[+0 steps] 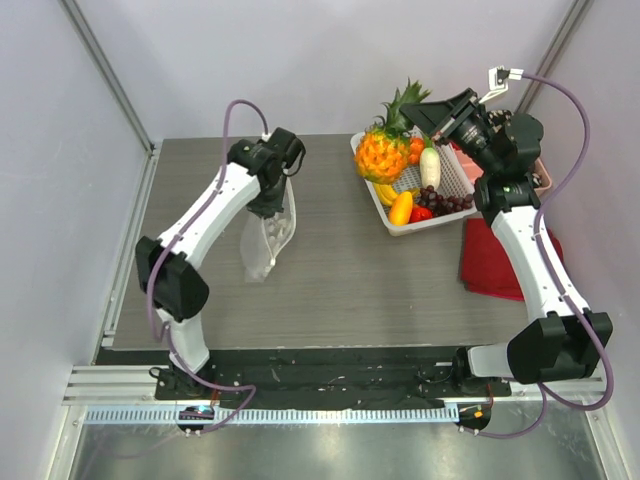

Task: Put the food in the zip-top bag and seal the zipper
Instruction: Place the fake fruit in the zipper food storage bag.

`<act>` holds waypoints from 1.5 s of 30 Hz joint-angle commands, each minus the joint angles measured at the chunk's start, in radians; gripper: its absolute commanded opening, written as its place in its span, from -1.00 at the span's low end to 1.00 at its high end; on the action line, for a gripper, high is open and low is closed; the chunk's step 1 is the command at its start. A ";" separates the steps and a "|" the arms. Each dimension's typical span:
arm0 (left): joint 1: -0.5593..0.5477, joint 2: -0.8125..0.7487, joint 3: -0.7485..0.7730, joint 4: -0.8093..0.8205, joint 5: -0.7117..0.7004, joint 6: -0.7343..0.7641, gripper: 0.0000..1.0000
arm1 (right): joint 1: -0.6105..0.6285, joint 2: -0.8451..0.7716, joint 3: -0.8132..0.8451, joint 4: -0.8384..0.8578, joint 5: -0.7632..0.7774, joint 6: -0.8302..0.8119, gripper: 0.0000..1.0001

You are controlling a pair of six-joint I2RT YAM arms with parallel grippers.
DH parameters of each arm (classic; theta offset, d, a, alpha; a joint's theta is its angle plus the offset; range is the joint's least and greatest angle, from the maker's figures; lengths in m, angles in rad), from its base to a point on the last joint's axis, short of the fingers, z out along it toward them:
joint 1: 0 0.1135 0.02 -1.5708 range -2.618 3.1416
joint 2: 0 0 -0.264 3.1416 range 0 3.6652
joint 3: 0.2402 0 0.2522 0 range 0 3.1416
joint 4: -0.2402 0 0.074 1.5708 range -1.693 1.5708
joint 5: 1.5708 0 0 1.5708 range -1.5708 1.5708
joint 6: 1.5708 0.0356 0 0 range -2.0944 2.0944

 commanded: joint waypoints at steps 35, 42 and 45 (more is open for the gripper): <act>0.168 0.109 -0.318 0.757 1.345 -0.615 -0.99 | 0.249 0.016 -0.207 0.195 0.281 0.105 -0.98; 0.196 0.047 -0.481 0.987 1.438 -0.699 -0.99 | 0.279 -0.016 -0.333 0.112 0.336 0.202 -0.98; 0.196 0.013 -0.547 1.091 1.443 -0.744 -0.99 | 0.294 -0.010 -0.351 0.092 0.357 0.251 -0.98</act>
